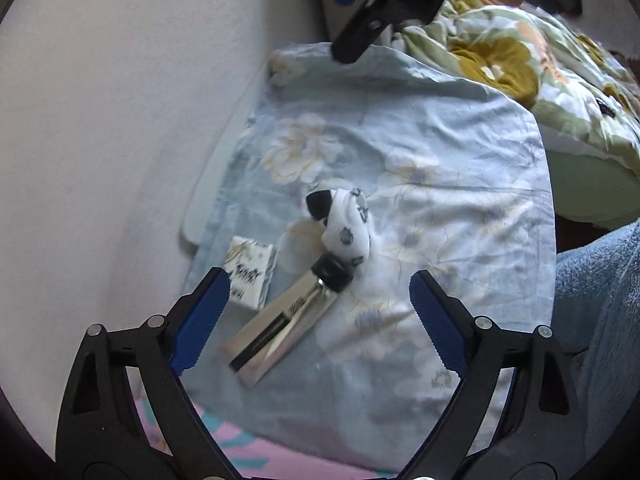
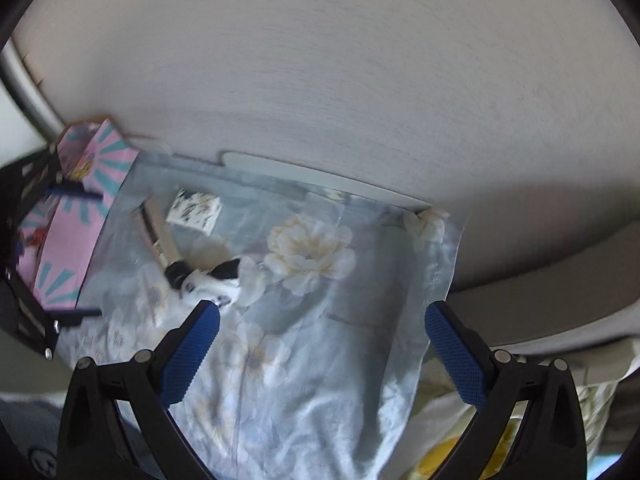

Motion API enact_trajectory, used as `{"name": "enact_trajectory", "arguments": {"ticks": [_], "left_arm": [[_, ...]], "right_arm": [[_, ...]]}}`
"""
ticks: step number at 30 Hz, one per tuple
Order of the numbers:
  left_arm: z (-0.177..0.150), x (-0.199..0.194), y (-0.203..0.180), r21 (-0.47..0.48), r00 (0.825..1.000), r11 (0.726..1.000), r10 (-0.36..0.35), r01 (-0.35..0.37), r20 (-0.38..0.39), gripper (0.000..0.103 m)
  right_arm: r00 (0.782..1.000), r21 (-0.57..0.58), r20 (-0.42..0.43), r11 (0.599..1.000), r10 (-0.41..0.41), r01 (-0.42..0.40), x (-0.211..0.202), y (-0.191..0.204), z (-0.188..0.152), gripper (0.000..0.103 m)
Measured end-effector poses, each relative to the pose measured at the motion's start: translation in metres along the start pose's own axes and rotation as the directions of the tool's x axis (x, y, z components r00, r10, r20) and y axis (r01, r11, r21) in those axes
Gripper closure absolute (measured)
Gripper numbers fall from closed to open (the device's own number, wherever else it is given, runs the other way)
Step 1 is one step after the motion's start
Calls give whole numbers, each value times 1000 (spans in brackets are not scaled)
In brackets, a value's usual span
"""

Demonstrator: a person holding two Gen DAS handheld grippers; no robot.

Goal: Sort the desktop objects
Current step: 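Move both tools back from the box over the table, then grasp the silver tube with left tool while right tool grasps the clear cup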

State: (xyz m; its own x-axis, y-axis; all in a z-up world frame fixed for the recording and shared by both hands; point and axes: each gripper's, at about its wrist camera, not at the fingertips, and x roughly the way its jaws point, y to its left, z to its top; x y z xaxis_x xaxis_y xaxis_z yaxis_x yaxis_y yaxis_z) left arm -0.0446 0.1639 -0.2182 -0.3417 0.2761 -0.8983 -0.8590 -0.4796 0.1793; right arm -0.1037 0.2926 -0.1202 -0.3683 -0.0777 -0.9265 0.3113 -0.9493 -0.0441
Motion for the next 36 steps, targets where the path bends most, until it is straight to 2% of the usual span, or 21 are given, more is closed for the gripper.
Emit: {"name": "enact_trajectory", "arguments": {"ticks": [2, 4, 5, 13, 16, 19, 25, 27, 30, 33, 36], "left_arm": [[-2, 18, 2, 35, 1000, 999, -19, 19, -2, 17], [-5, 36, 6, 77, 999, 996, -45, 47, -22, 27], [-7, 43, 7, 97, 998, 994, -52, 55, -34, 29], [-13, 69, 11, 181, 989, 973, -137, 146, -61, 29], [-11, 72, 8, 202, 983, 962, -173, 181, -57, 38], [-11, 85, 7, 193, 974, 957, -201, 218, -102, 45], [-11, 94, 5, 210, 962, 942, -235, 260, -137, 45], [-11, 95, 7, 204, 957, 939, -253, 278, -142, 46], [-11, 94, 8, 222, 955, 933, -256, 285, -150, 53], [-12, 93, 10, 227, 951, 928, -260, 294, -169, 62], [-12, 93, 14, 217, 945, 926, -272, 309, -183, 66]], "right_arm": [[999, 60, 35, 998, 22, -24, 16, -8, -2, 0], [998, 95, 59, 995, 29, -35, 37, -12, -2, 0], [998, 111, 61, 993, 35, -41, 51, -14, -1, 0], [992, 204, 93, 974, 81, -98, 109, -18, 5, 0], [992, 211, 106, 974, 64, -85, 120, -13, 4, 0], [992, 229, 106, 968, 75, -98, 132, -11, 6, 0], [991, 258, 119, 963, 53, -82, 145, -14, 17, 1], [991, 256, 127, 963, 50, -81, 147, -12, 21, 5], [991, 230, 127, 971, 41, -70, 151, -4, 26, 9], [992, 204, 126, 978, 28, -54, 155, 4, 30, 22], [992, 190, 128, 981, 6, -30, 158, 9, 31, 29]]}}
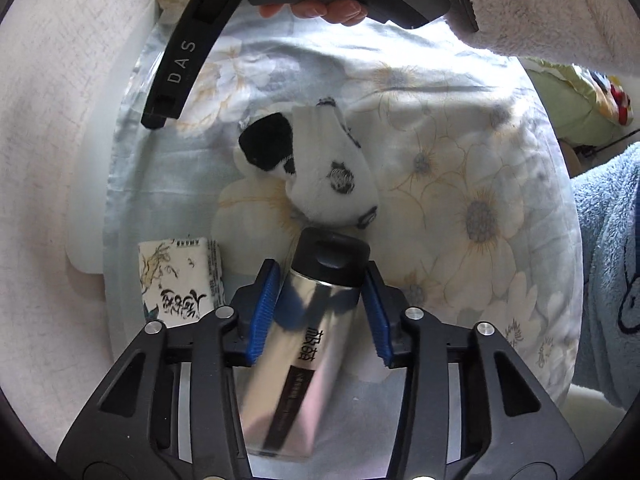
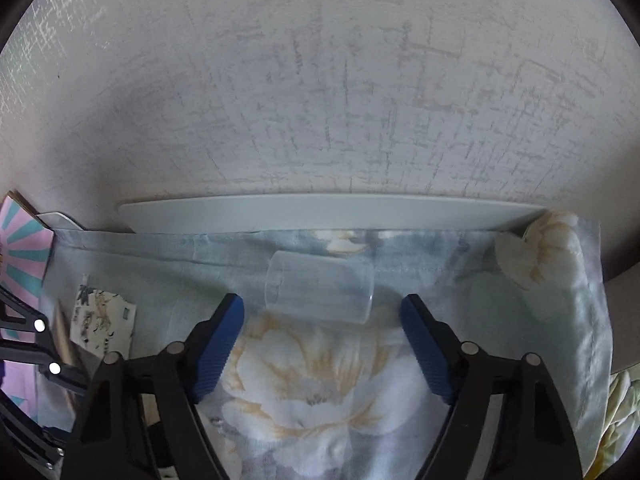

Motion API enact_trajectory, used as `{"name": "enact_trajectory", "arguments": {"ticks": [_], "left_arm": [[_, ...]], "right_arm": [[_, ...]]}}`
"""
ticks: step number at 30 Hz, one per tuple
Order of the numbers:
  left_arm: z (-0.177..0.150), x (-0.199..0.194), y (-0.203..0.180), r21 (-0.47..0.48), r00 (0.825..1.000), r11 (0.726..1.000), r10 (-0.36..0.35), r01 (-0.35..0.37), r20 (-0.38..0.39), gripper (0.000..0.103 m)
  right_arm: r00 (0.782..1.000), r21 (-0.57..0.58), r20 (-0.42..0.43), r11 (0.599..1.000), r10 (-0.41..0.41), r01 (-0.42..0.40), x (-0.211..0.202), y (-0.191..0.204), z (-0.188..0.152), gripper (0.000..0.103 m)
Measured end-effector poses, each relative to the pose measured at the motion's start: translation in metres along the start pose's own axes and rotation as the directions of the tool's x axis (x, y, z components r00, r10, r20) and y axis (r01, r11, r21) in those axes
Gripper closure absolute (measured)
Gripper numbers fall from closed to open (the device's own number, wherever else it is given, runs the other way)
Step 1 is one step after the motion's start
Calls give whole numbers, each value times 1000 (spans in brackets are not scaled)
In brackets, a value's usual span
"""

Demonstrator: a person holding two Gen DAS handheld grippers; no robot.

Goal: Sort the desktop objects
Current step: 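Grasp the silver tube with left tool while right tool grasps the clear cup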

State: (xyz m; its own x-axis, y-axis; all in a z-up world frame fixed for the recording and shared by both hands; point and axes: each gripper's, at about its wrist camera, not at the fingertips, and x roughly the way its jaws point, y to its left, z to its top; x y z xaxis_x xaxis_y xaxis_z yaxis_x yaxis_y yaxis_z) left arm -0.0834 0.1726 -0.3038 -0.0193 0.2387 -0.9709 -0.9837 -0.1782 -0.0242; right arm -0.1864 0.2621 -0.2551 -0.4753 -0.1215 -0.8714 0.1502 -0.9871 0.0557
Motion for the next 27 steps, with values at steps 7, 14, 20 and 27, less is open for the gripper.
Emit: {"name": "enact_trajectory", "arguments": {"ticks": [7, 14, 20, 27], "left_arm": [[3, -3, 5, -34, 999, 999, -31, 30, -11, 70], [5, -9, -4, -37, 998, 999, -25, 23, -58, 70], [10, -33, -13, -68, 999, 997, -27, 25, -31, 71], [2, -71, -21, -134, 1000, 991, 4, -4, 1, 71]], "right_arm": [[999, -39, 26, 998, -42, 43, -3, 5, -2, 59], [999, 36, 27, 999, -35, 34, -13, -5, -6, 59], [1000, 39, 6, 999, -29, 29, -37, -15, -14, 59], [999, 7, -24, 1000, -28, 28, -72, -12, -17, 59]]}}
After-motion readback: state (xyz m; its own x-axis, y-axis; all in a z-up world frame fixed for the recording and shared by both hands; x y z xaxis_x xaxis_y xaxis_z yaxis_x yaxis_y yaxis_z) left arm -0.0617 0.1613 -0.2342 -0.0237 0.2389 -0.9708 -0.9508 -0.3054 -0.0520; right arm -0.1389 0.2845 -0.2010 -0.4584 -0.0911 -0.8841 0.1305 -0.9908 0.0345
